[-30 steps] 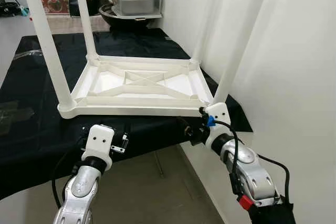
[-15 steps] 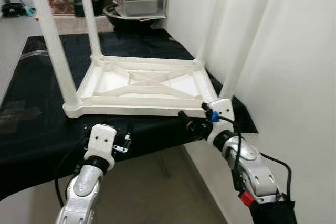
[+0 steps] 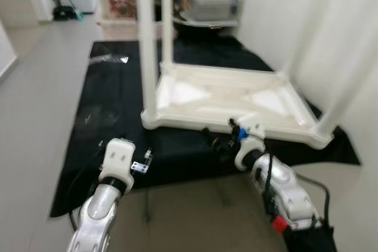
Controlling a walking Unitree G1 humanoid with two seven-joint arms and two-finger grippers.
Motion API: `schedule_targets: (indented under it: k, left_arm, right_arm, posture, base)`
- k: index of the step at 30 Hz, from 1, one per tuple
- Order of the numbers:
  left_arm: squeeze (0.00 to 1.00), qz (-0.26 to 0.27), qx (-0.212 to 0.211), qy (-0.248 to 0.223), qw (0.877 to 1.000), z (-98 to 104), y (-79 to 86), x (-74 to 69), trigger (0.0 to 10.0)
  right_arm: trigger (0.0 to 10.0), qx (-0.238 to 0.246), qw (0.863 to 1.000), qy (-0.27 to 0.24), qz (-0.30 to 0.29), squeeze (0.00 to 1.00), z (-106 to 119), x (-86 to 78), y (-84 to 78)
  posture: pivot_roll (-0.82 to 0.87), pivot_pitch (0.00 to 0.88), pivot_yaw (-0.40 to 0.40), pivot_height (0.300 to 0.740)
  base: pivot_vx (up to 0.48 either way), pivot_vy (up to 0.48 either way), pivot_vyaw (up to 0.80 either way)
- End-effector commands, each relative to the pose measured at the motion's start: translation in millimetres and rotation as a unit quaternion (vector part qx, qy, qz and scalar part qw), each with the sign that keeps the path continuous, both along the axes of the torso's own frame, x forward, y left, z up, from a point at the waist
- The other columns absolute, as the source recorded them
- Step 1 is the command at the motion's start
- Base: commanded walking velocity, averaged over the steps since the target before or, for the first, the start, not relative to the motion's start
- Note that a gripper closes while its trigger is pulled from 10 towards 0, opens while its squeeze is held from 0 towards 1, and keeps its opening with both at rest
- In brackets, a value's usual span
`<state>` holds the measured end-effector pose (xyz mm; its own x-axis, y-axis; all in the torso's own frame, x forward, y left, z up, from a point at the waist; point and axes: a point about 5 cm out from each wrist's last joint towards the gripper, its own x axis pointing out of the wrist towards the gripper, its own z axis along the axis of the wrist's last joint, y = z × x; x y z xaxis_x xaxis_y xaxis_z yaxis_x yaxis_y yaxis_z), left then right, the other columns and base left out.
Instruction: Building children table
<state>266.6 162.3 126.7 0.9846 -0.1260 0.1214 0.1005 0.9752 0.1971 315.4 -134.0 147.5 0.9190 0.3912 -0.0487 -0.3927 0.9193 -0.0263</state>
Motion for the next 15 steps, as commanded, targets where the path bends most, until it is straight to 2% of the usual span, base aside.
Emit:
schedule_targets:
  k: [1,7,15]
  left_arm:
    - [0.00,0.000,0.006,-0.002,1.000,0.1,0.7,0.6,10.0]
    - [0.00,-0.004,-0.001,-0.005,1.000,2.8,-0.7,1.8,10.0]
    - [0.00,-0.008,-0.011,-0.010,1.000,5.3,-2.5,3.9,10.0]
  right_arm:
    - [10.0,0.003,1.000,-0.005,0.000,0.00,2.2,0.8,1.5]
    - [10.0,-0.004,1.000,-0.004,0.004,0.00,-0.4,-0.4,1.1]
    - [10.0,-0.015,1.000,-0.010,0.006,0.00,-0.4,0.0,0.9]
  posture:
    - [0.06,0.000,-0.117,0.740]
    - [0.06,0.000,-0.114,0.740]
    - [0.05,0.000,-0.112,0.740]
  base:
    - [0.000,0.000,0.00]
    - [0.000,0.000,0.00]
    - [0.297,0.000,0.00]
